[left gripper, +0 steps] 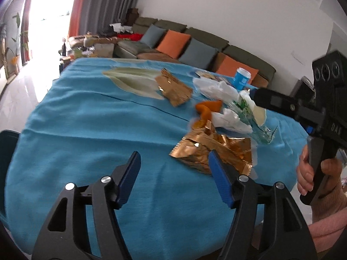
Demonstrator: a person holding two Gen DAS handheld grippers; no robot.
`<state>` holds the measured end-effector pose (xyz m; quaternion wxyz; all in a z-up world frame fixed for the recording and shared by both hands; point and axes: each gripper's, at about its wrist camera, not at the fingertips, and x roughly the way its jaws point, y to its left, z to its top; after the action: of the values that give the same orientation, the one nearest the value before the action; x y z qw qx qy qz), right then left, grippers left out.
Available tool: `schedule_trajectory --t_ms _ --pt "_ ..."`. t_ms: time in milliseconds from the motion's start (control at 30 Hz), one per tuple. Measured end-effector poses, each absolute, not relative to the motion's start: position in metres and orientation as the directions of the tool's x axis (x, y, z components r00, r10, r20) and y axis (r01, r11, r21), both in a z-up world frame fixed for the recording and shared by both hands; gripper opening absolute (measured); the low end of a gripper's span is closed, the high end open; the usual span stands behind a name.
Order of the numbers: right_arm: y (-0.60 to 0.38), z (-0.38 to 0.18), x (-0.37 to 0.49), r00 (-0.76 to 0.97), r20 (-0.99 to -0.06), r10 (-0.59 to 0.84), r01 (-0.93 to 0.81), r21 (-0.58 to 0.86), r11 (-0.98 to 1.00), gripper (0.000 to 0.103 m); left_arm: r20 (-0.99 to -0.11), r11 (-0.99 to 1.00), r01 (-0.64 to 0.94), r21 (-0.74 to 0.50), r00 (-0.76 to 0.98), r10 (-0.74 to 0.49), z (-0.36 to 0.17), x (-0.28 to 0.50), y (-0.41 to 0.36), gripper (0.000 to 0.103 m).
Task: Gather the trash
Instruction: 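Move both open tools back over the table toward the gold foil wrapper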
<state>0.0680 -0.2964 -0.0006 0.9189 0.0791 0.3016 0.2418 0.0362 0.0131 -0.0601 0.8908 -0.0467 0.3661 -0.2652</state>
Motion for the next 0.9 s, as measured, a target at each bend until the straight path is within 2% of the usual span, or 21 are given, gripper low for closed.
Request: schedule_trajectory --t_ms 400,767,900 --pt "-0.375 -0.018 0.055 0.784 -0.53 0.323 -0.189 0.291 0.938 0.069 -0.679 0.853 0.45 -0.264 0.541 -0.496 -0.073 0.049 -0.017 0.071" --pt "-0.415 -0.034 0.069 0.788 -0.581 0.206 -0.052 0.27 0.961 0.069 -0.707 0.852 0.468 -0.234 0.52 -0.48 -0.074 0.063 -0.031 0.083" --pt "-0.421 -0.042 0.075 0.772 -0.606 0.19 -0.028 0.266 0.964 0.06 -0.707 0.844 0.482 -0.236 0.51 -0.49 -0.074 0.065 -0.034 0.079"
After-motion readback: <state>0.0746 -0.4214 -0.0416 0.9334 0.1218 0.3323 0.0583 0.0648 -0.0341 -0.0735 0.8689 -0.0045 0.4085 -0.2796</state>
